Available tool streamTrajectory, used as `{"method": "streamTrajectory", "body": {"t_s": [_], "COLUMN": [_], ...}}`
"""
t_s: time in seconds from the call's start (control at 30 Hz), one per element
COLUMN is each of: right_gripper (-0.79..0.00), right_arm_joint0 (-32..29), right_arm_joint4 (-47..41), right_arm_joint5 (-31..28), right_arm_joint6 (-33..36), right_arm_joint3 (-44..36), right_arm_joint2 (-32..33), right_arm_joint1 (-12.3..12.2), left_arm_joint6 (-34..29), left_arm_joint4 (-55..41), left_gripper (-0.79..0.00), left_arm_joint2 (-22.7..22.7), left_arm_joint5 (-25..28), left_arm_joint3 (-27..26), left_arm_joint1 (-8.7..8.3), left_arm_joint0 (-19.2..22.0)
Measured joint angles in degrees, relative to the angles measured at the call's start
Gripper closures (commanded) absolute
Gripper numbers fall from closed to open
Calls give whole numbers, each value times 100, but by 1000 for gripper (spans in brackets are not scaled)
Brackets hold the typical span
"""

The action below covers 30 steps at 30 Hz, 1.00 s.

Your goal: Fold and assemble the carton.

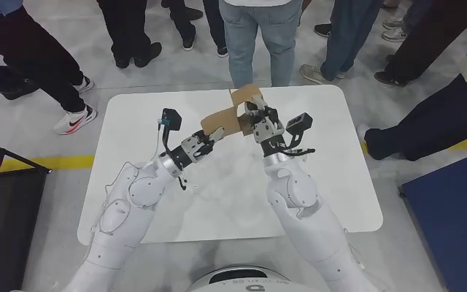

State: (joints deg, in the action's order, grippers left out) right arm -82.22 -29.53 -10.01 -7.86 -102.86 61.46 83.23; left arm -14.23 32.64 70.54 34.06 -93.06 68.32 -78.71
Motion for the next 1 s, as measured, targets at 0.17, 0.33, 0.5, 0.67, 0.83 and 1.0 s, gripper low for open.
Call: {"method": "streamTrajectory", "body": {"t_s": [0.17, 0.33, 0.5, 0.67, 0.83, 1.0], "right_gripper": [-785, -785, -785, -785, -785, -785], "right_arm_joint0": [-47, -47, -68, -74, -74, -84], "right_arm_joint4": [-153, -291, -542, -666, -663, -984], "right_arm_joint5": [134, 216, 407, 613, 604, 682], "right_arm_joint6": [12, -46, -32, 194, 179, -5], "right_arm_joint3": [81, 178, 218, 218, 218, 256], "right_arm_joint2": [-115, -87, 38, 73, 72, 139], "right_arm_joint1": [34, 57, 66, 53, 54, 82], "left_arm_joint6": [124, 267, 371, 347, 329, 331], "left_arm_joint4": [105, 263, 379, 414, 416, 416], "left_gripper": [0, 0, 0, 0, 0, 0], "left_arm_joint2": [-10, 5, -8, 38, 42, 41], "left_arm_joint5": [18, 72, 118, 33, 18, 20], "left_arm_joint3": [-27, -50, -75, -41, -42, -42], "left_arm_joint1": [0, -6, -9, -19, -20, -20], "left_arm_joint0": [4, -8, -26, -21, -15, -15]}}
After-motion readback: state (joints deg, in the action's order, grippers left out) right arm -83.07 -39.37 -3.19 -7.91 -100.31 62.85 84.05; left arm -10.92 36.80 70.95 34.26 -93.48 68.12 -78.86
